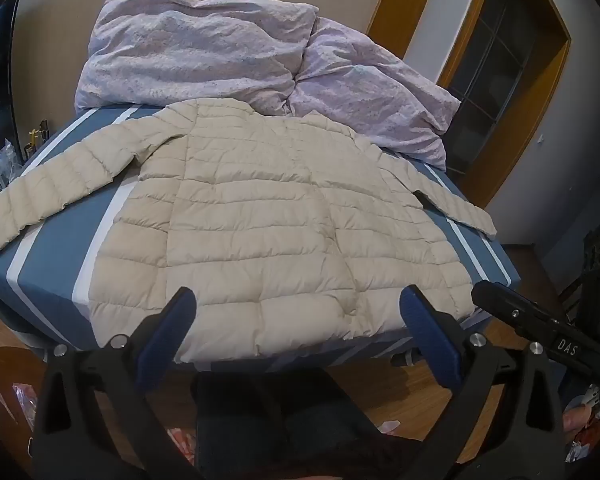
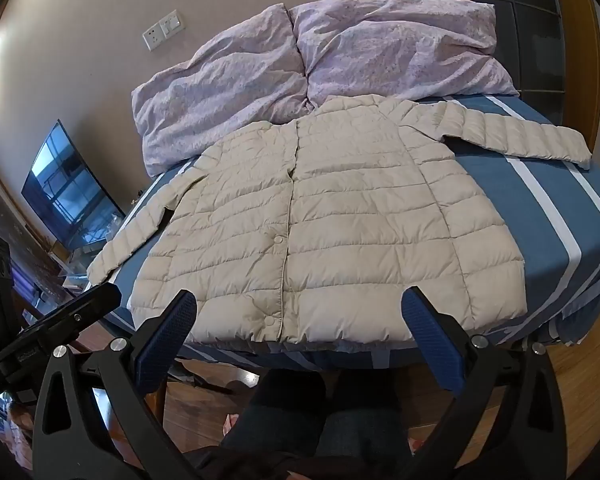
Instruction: Fold large clothes
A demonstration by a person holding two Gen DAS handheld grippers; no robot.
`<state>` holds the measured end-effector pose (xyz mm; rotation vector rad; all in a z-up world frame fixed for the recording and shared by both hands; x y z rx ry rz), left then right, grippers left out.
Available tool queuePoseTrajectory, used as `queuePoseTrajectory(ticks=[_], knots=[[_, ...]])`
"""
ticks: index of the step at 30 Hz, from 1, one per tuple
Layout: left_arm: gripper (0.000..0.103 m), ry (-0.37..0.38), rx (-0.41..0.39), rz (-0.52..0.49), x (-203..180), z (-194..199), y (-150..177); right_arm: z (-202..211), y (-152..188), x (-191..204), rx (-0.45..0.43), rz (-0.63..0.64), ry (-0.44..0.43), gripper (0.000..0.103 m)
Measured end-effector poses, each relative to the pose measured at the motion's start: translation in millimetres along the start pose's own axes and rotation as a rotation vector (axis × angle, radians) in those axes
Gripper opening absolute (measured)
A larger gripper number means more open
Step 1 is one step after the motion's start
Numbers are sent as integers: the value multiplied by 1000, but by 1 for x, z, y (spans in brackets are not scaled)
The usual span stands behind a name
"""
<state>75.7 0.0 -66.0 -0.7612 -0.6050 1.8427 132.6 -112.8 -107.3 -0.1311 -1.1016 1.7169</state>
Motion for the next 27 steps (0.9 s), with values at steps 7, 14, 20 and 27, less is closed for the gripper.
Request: queuePoseTrajectory(ticks=[7, 14, 20, 27], knots=[[101, -3, -1, 0, 0, 0, 0, -1, 0, 0, 0, -1, -4, 102], [101, 1, -1, -2, 0, 0, 0, -1, 0, 0, -1, -1, -1, 102], [101, 1, -2, 0, 0, 0, 0, -1, 0, 0, 0, -1, -2, 102], [101, 2, -1, 0, 0, 0, 0, -2, 0, -1, 0, -2, -2, 102]])
Point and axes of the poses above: each gripper's, at about its wrist camera, not at the fingertips, and z roughly against the way its jaws point, x to its left, y to its underside, the point moved 10 cm from there along -z, roughly the way its jaws point, and after that the axes turned 4 degrees about -y, right-handed, at the moved point
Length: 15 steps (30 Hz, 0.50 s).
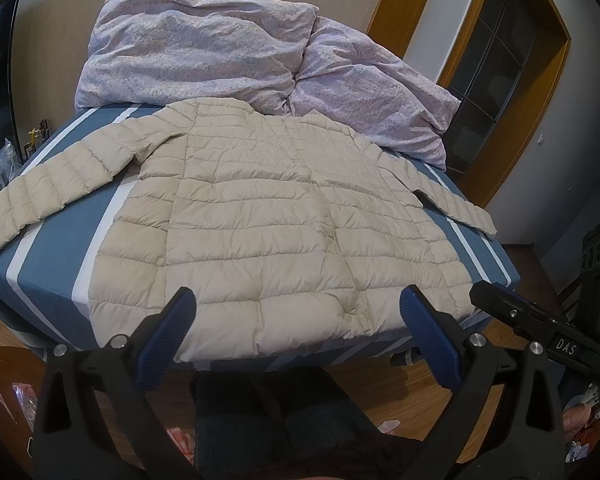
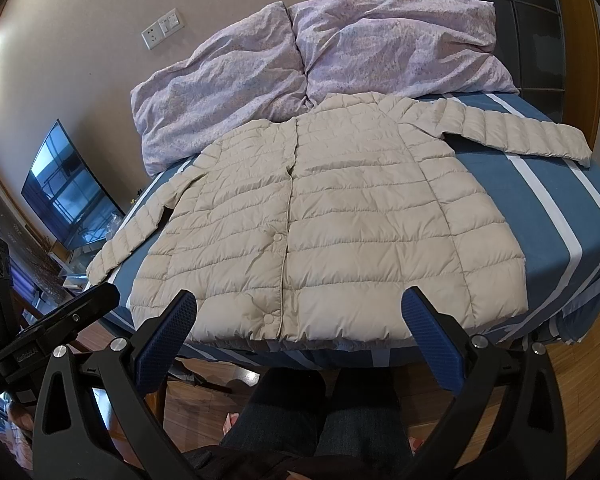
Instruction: Fold large clothes
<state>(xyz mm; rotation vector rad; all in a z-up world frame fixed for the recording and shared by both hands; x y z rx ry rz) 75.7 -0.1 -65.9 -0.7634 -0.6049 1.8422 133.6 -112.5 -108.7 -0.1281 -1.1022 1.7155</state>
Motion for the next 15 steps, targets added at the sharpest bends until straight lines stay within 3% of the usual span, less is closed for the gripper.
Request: queuePoseTrajectory(ticks=[15], knots=[[101, -1, 0, 0, 0, 0, 0, -1, -1, -1, 1, -1, -1, 102]])
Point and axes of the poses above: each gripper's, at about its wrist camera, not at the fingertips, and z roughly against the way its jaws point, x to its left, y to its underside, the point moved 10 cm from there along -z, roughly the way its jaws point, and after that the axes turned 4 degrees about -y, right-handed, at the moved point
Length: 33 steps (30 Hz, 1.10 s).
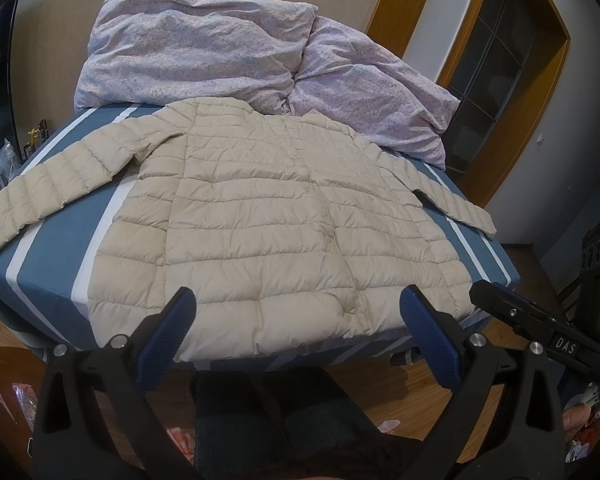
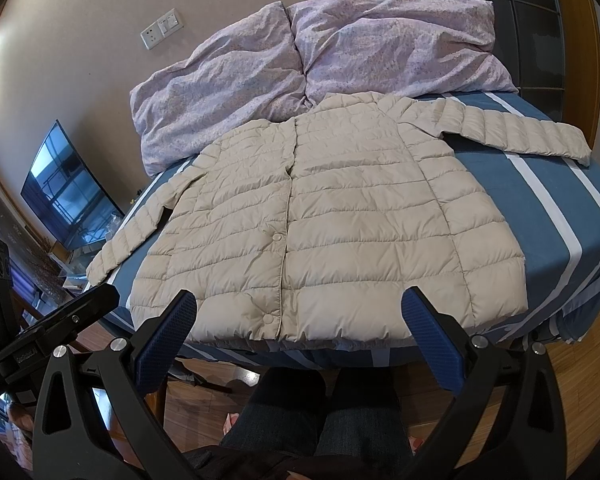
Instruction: Fold large clothes
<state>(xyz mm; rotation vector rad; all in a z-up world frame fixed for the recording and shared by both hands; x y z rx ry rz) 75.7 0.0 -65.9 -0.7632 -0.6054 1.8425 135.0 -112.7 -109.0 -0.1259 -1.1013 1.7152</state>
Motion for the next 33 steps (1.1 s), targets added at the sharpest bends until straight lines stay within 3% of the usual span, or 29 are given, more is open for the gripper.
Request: queuePoseTrajectory(ticks=[33], knots=[[101, -1, 0, -1, 0, 0, 0, -2, -2, -2, 2, -5, -2, 102]])
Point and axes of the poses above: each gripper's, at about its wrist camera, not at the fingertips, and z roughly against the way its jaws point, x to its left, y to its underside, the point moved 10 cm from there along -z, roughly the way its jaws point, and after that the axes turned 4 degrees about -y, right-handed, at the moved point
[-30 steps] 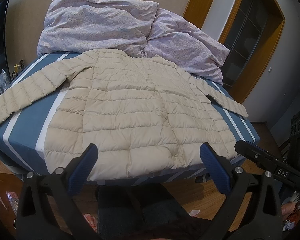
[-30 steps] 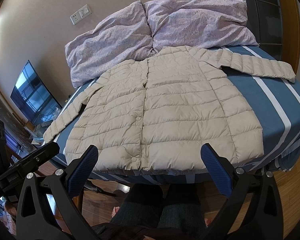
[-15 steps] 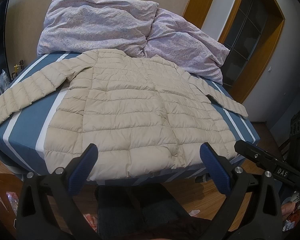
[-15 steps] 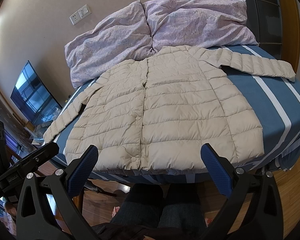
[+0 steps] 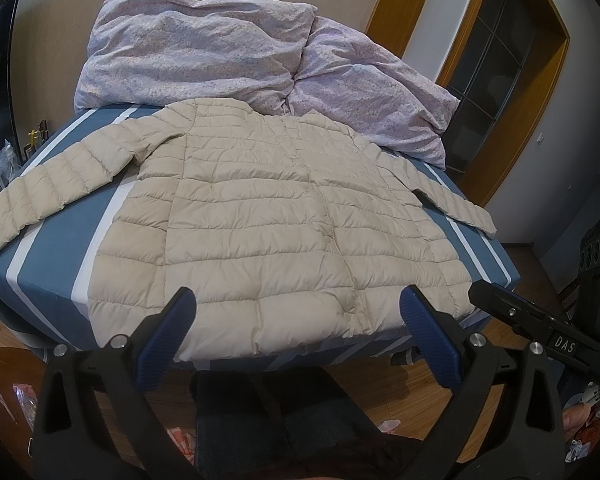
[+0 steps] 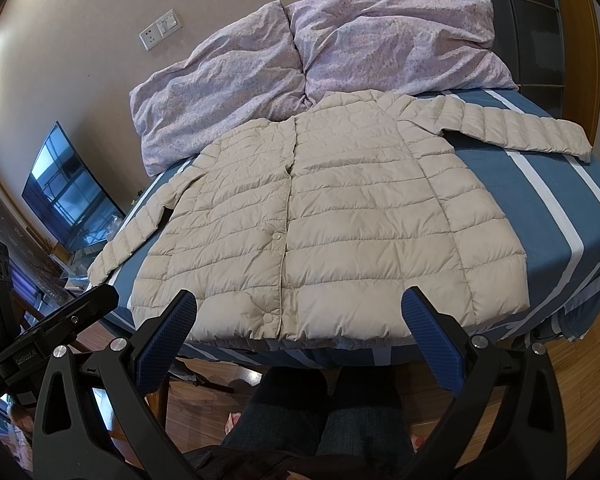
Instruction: Fold large clothes
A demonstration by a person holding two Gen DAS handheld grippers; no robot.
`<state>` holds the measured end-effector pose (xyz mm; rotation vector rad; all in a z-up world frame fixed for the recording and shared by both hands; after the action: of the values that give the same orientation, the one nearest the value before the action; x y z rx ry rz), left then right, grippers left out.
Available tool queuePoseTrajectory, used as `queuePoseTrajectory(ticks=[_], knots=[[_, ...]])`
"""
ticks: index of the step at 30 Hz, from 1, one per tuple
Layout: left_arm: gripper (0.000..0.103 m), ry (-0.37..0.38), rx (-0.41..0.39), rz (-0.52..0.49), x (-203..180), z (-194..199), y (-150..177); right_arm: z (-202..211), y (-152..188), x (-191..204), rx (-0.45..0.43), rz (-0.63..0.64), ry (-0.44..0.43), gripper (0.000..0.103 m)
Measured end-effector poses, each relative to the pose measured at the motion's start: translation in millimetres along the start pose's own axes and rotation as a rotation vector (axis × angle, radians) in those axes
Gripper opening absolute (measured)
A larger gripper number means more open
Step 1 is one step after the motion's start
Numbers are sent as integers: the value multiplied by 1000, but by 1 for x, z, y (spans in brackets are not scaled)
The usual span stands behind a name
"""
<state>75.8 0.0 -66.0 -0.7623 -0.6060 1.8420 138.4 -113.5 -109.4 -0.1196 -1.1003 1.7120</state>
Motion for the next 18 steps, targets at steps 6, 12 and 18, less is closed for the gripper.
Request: queuePoseTrajectory(ticks=[6, 12, 18], knots=[[101, 0, 0, 0, 0, 0, 0, 0, 0, 0, 1, -1, -1, 102], [101, -1, 0, 0, 0, 0, 0, -1, -1, -1, 1, -2, -1, 102], [101, -1, 0, -2, 0, 0, 0, -1, -1, -1, 1, -3, -1, 102]])
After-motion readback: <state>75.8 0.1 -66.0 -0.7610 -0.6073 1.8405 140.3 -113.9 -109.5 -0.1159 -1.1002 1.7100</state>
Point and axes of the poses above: each gripper's, at about its wrist camera, not at the fingertips, and z roughly against the way its jaws point, x to its left, y to its underside, the point moved 10 cm from there along -z, roughly the way its jaws point, and after that the axes turned 4 degrees about -y, right-handed, at the moved point
